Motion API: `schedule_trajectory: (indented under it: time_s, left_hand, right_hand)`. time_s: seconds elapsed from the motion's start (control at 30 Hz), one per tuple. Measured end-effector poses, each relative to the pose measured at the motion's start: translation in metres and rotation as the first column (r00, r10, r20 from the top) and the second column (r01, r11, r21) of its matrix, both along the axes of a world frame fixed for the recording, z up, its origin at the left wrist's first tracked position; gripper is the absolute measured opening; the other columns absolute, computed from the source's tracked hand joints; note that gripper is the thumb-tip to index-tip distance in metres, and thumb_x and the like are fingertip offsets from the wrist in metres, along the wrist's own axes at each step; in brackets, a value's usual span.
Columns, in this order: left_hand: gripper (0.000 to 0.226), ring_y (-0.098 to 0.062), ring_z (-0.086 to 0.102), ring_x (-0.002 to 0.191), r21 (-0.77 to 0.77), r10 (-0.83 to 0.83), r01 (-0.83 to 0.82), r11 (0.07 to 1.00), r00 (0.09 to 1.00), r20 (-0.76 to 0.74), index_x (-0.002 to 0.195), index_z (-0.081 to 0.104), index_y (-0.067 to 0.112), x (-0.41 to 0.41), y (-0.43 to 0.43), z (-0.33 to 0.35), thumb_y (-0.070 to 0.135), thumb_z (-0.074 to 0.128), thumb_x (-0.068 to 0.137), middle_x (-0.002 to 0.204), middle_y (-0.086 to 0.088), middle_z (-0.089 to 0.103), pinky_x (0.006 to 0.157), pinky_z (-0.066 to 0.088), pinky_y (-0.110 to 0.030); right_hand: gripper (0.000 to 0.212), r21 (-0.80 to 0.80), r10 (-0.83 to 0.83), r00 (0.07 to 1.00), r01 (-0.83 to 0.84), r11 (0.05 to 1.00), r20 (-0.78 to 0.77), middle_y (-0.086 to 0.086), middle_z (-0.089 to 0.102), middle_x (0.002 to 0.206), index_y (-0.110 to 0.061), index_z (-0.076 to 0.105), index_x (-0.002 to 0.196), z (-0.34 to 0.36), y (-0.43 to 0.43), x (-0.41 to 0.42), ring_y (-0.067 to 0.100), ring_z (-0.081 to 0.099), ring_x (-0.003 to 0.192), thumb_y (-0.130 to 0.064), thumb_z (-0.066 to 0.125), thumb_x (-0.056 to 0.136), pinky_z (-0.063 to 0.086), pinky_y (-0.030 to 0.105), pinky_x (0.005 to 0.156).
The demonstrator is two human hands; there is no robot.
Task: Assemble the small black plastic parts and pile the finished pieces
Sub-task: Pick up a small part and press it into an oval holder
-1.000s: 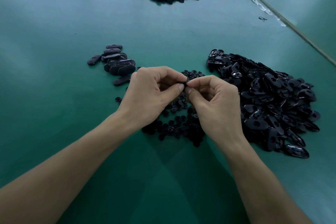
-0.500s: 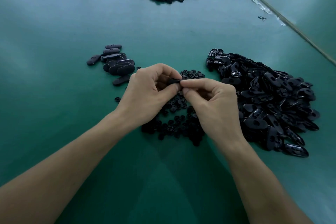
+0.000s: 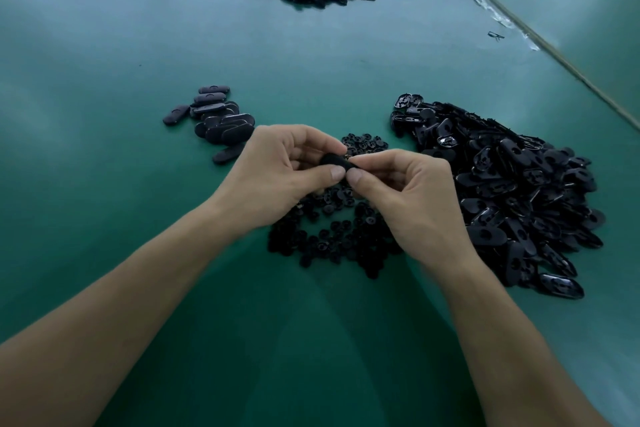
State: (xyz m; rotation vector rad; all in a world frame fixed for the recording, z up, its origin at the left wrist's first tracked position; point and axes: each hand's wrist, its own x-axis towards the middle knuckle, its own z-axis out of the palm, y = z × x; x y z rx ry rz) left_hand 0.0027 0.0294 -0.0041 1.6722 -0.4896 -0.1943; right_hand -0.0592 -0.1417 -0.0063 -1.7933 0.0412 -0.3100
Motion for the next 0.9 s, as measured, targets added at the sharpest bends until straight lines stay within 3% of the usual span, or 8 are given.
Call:
schedule_trajectory:
  time_s: [0.2, 0.43, 0.57, 0.7, 0.77, 0.83, 0.9]
  left_hand:
    - [0.023, -0.010, 0.071, 0.070, 0.011, -0.008, 0.008, 1.000, 1.000, 0.003, 0.092, 0.076, 0.020, -0.002, 0.000, 0.000, 0.001, 0.080, 0.081, 0.083, -0.007, 0.077, 0.069, 0.057, -0.020]
    - [0.021, -0.014, 0.070, 0.066, 0.012, -0.018, 0.018, 1.000, 1.000, 0.007, 0.090, 0.077, 0.019, -0.003, 0.001, 0.001, 0.000, 0.080, 0.081, 0.078, -0.004, 0.077, 0.070, 0.061, -0.026]
    - [0.024, -0.012, 0.069, 0.060, -0.003, 0.000, 0.000, 1.000, 1.000, 0.009, 0.083, 0.077, 0.019, -0.002, 0.002, 0.002, -0.003, 0.081, 0.078, 0.073, -0.004, 0.076, 0.063, 0.057, -0.021]
    - [0.021, -0.014, 0.067, 0.056, 0.026, 0.034, -0.035, 0.999, 0.997, 0.062, 0.082, 0.077, 0.019, -0.001, 0.002, 0.001, -0.001, 0.081, 0.077, 0.072, -0.007, 0.076, 0.060, 0.059, -0.025]
    - [0.020, -0.014, 0.067, 0.055, 0.032, 0.100, -0.104, 0.994, 0.990, 0.094, 0.084, 0.077, 0.018, 0.002, 0.003, 0.001, 0.000, 0.080, 0.078, 0.070, -0.005, 0.075, 0.058, 0.058, -0.023]
    - [0.022, -0.012, 0.069, 0.056, 0.025, 0.223, -0.227, 0.973, 0.968, 0.111, 0.085, 0.076, 0.022, 0.010, 0.009, -0.001, 0.001, 0.079, 0.081, 0.069, 0.001, 0.075, 0.057, 0.055, -0.020]
    - [0.022, -0.012, 0.071, 0.059, 0.016, 0.330, -0.335, 0.942, 0.936, 0.124, 0.088, 0.075, 0.027, 0.020, 0.017, -0.002, 0.005, 0.077, 0.085, 0.070, 0.006, 0.075, 0.063, 0.058, -0.023]
  right_hand:
    - [0.013, -0.029, -0.006, 1.000, 0.006, 1.000, -0.010, -0.009, 0.076, 0.077, -0.019, 0.074, 0.086, 0.001, 0.001, -0.001, 0.002, 0.071, 0.069, -0.007, 0.077, 0.085, 0.052, 0.014, 0.066]
    - [0.011, -0.073, -0.023, 0.999, 0.020, 0.997, -0.045, -0.006, 0.076, 0.078, -0.021, 0.074, 0.086, 0.003, -0.001, -0.003, 0.008, 0.072, 0.072, -0.010, 0.076, 0.085, 0.057, 0.024, 0.070]
    - [0.010, -0.088, -0.006, 0.999, 0.003, 0.996, -0.033, -0.006, 0.076, 0.078, -0.020, 0.076, 0.087, 0.005, 0.000, -0.004, 0.009, 0.072, 0.073, -0.011, 0.077, 0.085, 0.057, 0.024, 0.070]
    - [0.013, -0.127, -0.028, 0.998, 0.021, 0.992, -0.054, -0.008, 0.076, 0.079, -0.023, 0.078, 0.093, 0.008, -0.002, -0.004, 0.009, 0.072, 0.074, -0.011, 0.073, 0.089, 0.056, 0.025, 0.070]
    - [0.018, -0.239, -0.138, 0.990, 0.126, 0.963, -0.031, -0.011, 0.074, 0.075, -0.026, 0.077, 0.098, 0.010, -0.008, -0.005, 0.007, 0.069, 0.068, -0.011, 0.070, 0.090, 0.055, 0.022, 0.063]
    - [0.021, -0.420, -0.264, 0.964, 0.248, 0.873, 0.021, -0.017, 0.068, 0.075, -0.022, 0.076, 0.102, 0.014, -0.019, -0.007, 0.000, 0.065, 0.066, -0.008, 0.067, 0.090, 0.051, 0.012, 0.060]
    - [0.019, -0.576, -0.358, 0.934, 0.291, 0.764, -0.003, -0.013, 0.067, 0.082, -0.022, 0.075, 0.100, 0.017, -0.029, -0.011, 0.003, 0.064, 0.074, -0.012, 0.066, 0.087, 0.054, 0.019, 0.073]
